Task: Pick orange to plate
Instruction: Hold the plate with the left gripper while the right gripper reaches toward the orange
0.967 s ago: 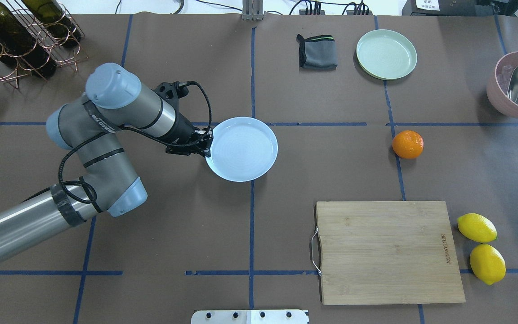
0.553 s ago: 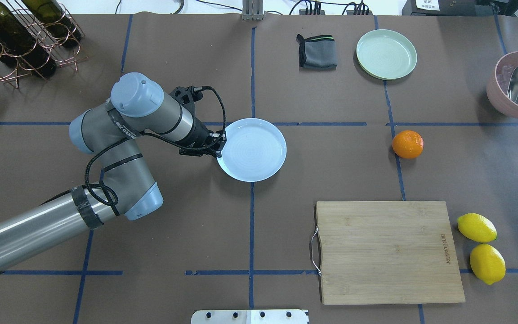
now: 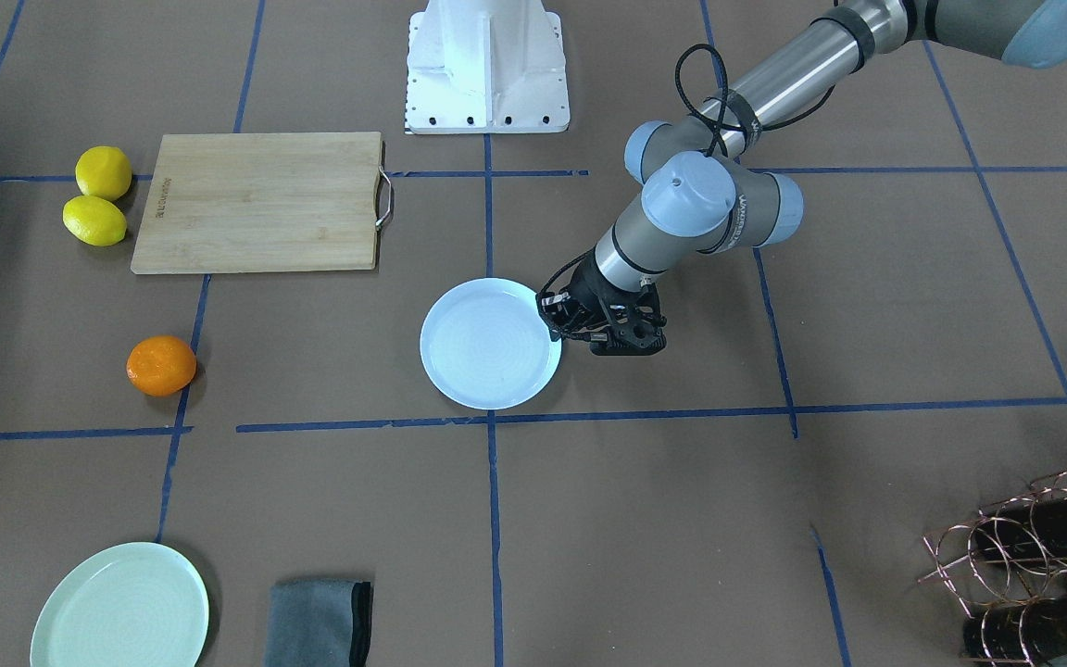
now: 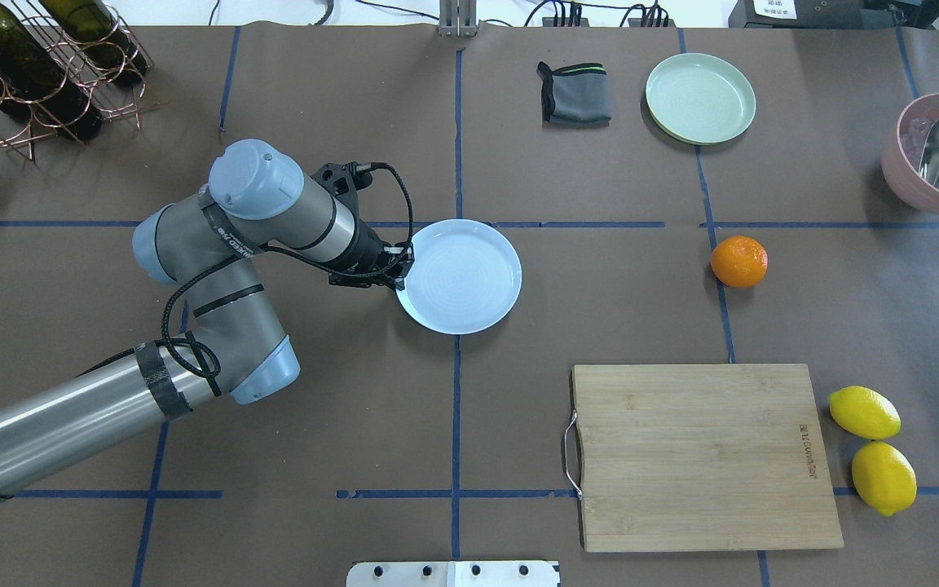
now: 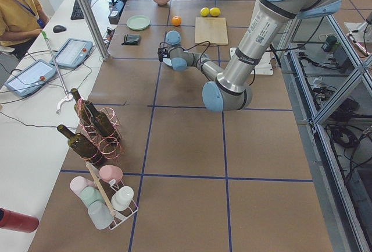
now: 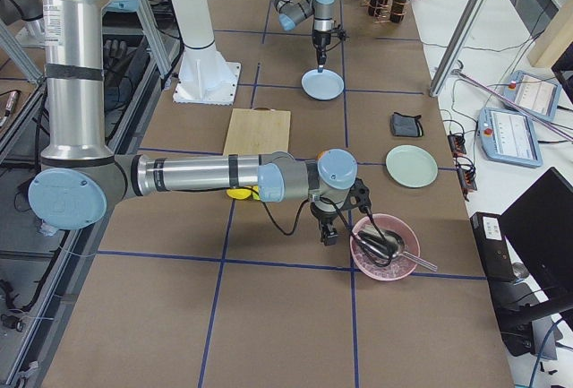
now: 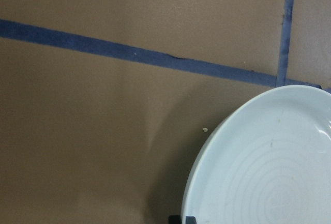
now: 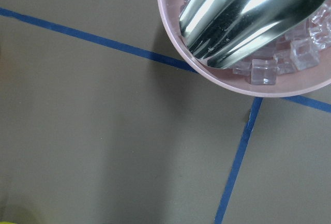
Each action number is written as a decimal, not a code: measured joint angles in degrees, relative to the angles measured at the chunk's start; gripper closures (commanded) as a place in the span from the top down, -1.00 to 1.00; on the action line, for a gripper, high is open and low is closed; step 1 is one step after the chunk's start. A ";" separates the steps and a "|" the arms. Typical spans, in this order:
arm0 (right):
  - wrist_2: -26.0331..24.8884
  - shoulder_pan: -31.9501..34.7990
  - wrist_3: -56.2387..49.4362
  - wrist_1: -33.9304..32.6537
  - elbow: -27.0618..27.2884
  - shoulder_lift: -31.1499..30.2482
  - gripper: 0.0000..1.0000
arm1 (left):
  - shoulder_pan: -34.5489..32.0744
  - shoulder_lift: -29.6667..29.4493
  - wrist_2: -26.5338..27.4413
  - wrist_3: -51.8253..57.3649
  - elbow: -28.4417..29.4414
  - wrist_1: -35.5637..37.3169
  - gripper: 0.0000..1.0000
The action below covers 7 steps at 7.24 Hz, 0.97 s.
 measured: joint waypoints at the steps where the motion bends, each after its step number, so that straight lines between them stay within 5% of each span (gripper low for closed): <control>1: -0.18 -0.07 0.04 1.22 0.07 -0.21 1.00 | 0.11 0.03 0.00 -0.01 0.02 -0.57 -0.24; 2: -0.18 -0.11 0.13 1.77 0.15 -0.24 1.00 | 0.17 0.06 0.01 0.00 0.03 -0.90 0.74; 3: -0.21 -0.28 0.36 1.97 0.20 -0.29 1.00 | 0.38 0.09 0.10 0.04 0.03 -1.56 0.96; 7: -0.62 -4.58 8.40 3.29 1.72 0.31 1.00 | 0.11 1.95 1.34 0.21 -2.82 -3.98 0.95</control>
